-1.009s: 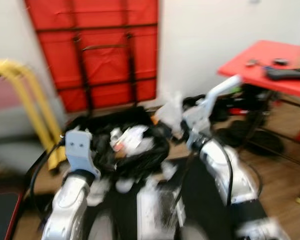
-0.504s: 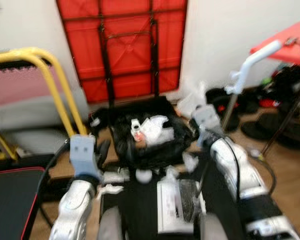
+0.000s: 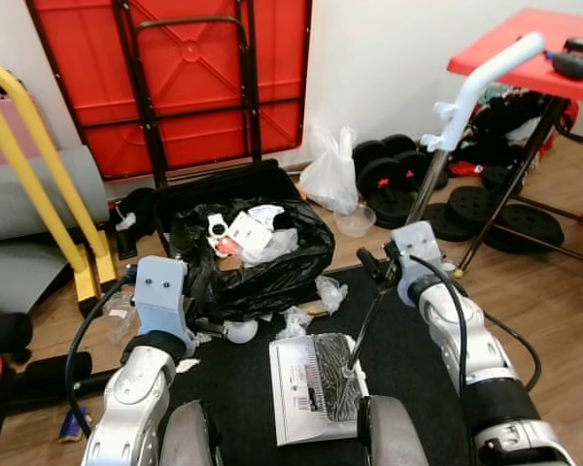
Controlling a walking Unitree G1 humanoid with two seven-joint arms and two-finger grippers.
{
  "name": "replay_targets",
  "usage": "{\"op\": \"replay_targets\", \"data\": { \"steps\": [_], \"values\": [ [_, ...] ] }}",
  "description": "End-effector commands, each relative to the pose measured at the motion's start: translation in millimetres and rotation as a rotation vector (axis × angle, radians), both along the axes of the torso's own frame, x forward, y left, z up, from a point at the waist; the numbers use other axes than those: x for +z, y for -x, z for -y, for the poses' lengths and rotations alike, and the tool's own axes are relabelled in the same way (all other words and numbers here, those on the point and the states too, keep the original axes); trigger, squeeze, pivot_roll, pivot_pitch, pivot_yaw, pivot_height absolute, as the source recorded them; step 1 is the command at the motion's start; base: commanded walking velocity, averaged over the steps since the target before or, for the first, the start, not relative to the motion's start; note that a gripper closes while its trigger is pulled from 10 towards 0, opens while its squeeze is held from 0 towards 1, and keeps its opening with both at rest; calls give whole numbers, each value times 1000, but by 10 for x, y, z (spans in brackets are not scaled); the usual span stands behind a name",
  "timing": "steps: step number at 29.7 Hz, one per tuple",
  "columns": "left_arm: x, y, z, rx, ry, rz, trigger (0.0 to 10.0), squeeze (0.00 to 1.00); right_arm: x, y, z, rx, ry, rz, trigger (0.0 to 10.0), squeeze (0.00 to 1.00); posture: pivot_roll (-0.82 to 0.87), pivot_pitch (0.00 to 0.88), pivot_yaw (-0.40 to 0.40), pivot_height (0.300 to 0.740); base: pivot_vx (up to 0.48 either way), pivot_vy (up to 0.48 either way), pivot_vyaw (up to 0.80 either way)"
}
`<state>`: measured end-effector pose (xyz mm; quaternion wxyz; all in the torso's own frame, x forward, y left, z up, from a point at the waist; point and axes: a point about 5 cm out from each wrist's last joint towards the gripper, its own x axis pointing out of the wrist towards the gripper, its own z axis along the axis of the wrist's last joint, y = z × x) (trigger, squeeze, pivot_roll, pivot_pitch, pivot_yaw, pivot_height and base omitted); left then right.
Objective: Sweep floor
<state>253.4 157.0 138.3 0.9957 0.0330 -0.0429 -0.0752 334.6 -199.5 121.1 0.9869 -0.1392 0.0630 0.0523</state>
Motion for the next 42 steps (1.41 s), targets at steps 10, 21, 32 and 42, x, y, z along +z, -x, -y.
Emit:
{"op": "replay_targets", "data": {
  "steps": [10,21,32,42],
  "values": [
    [31,45,109,-142,-28,14,0,0,-99,42,123,-47,1,-23,10000,0,-128,0,-2,480,0,0,0],
    [26,53,121,-152,-47,7,10000,0,-156,49,168,-54,0,-30,10000,0,-127,0,-4,480,0,0,0],
    [30,57,133,-159,-57,5,10000,0,-166,-57,199,-19,-182,-43,10000,0,-124,0,4,480,0,0,0],
    [63,139,145,-168,-53,3,10000,0,-84,-285,89,-22,-208,-80,10000,0,-92,43,0,480,0,0,0]
  ]
}}
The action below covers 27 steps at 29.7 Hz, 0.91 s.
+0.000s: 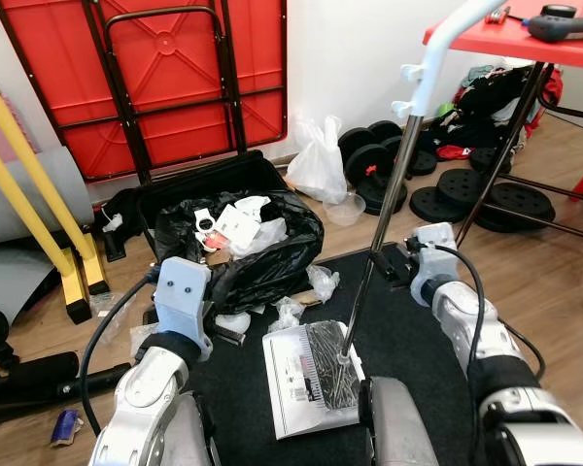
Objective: Sweep floor
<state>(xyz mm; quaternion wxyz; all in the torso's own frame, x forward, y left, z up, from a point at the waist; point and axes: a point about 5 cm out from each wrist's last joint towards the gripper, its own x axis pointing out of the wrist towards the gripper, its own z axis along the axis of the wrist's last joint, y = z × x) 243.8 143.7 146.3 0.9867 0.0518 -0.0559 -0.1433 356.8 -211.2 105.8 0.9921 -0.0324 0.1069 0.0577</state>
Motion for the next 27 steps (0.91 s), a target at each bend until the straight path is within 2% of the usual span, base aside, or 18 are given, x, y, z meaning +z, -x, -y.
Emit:
{"op": "replay_targets", "data": {
  "steps": [1,5,9,11,13,15,16,27],
  "values": [
    [-17,44,13,-31,-13,-22,10000,0,70,-63,-28,-8,1,19,10000,0,-92,43,0,480,0,0,0],
    [9,137,24,-40,-8,-30,10000,0,186,-148,-47,-14,-31,51,10000,0,-77,88,5,480,0,0,0],
    [15,164,29,-43,-6,-33,10000,0,215,-166,-60,-10,-39,60,10000,0,-75,94,6,480,0,0,0],
    [40,262,44,-47,6,-40,10000,0,254,-198,-118,27,-18,75,10000,0,-56,160,10,480,0,0,0],
    [64,352,55,-53,23,-53,10000,0,264,-220,-188,60,11,82,10000,0,-47,180,11,480,0,0,0],
    [71,376,57,-55,27,-58,10000,0,265,-228,-207,67,18,84,10000,0,-47,180,11,480,0,0,0],
    [84,423,58,-59,30,-64,10000,0,273,-235,-217,69,23,88,10000,0,-32,215,11,480,0,0,0],
    [124,583,49,-55,34,-88,10000,0,370,-277,-179,45,46,137,10000,0,-10,247,11,480,0,0,0]
  ]
}}
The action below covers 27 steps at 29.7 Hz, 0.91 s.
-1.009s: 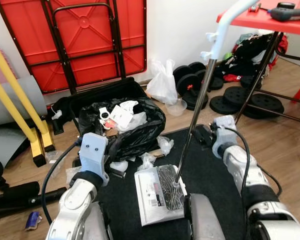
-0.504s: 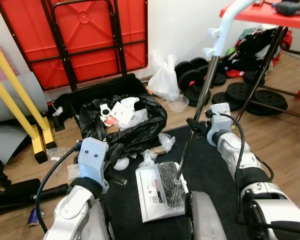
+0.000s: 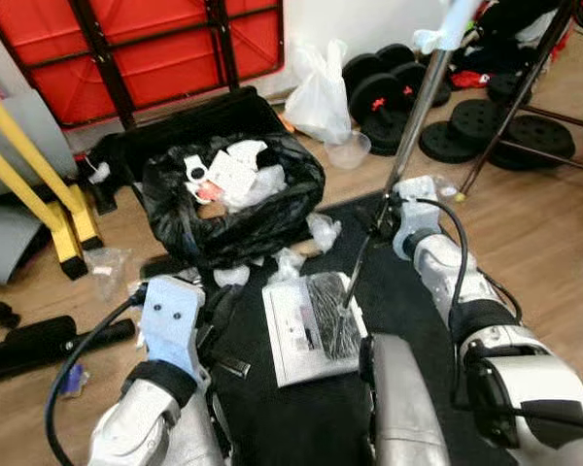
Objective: Sweep floor
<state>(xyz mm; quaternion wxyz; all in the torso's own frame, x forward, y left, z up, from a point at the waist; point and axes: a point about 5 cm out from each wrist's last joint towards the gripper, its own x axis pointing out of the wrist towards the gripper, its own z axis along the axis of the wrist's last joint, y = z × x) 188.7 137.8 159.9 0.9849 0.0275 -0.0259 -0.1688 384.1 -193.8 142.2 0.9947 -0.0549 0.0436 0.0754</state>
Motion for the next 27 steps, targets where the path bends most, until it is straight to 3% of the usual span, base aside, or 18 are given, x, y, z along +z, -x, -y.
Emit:
{"op": "replay_targets", "data": {
  "steps": [1,21,23,24,26,27],
  "values": [
    [-2,60,-9,-3,-1,-23,10000,0,43,-15,4,0,10,30,0,0,-5,256,10,480,0,0,0],
    [20,47,21,4,11,-31,10000,0,179,-32,-27,66,58,121,0,0,-37,229,-1,480,0,0,0],
    [15,12,22,5,12,-27,10000,0,202,-31,-8,60,35,131,0,0,-52,209,-4,480,0,0,0],
    [7,-37,20,7,12,-21,10000,0,234,-32,34,38,-26,142,0,0,-65,185,-4,480,0,0,0],
    [7,-37,20,7,12,-21,10000,0,234,-32,34,38,-26,142,0,0,-65,185,-4,480,0,0,0],
    [-4,-89,13,10,16,-16,10000,0,249,-28,94,6,-120,137,0,0,-75,166,-3,480,0,0,0]
  ]
}}
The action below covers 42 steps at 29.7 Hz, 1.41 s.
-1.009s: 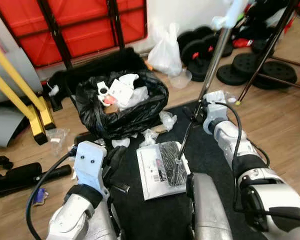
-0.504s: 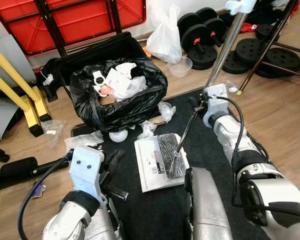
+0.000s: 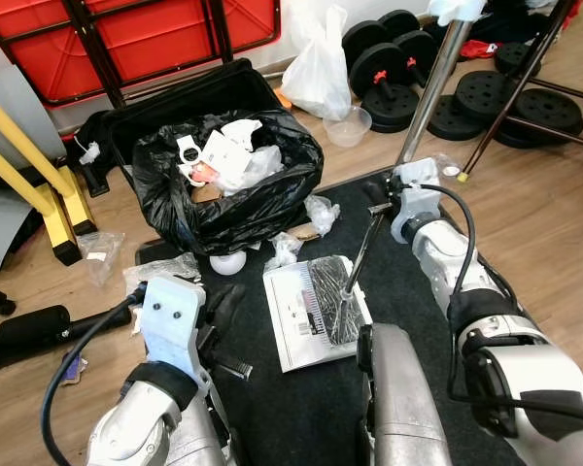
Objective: Sweep floor
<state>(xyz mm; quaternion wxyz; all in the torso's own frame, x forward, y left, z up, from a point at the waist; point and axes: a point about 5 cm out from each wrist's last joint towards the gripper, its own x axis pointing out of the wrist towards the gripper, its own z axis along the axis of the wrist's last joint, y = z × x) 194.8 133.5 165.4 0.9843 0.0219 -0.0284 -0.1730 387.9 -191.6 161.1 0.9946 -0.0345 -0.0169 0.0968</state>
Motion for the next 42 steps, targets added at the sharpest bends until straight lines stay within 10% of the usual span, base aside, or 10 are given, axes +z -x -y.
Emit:
{"op": "replay_targets", "data": {
  "steps": [1,5,6,15,42],
  "values": [
    [-59,-28,-29,19,4,-19,10000,0,60,11,116,-38,-71,20,0,0,-75,166,-3,480,0,0,0],
    [-73,-93,-38,21,5,-13,10000,0,58,27,156,-46,-140,12,0,0,-91,136,-1,480,0,0,0],
    [-84,-156,-44,23,1,-6,10000,0,54,45,181,-45,-167,6,10000,0,-103,112,2,480,0,0,0],
    [-118,-348,-68,33,-19,15,10000,0,295,192,314,-35,-334,159,10000,0,-135,46,14,495,0,0,0],
    [-205,-638,-158,138,-31,2,10000,0,536,259,384,-67,-365,233,10000,0,-143,0,14,565,0,0,0]
  ]
}}
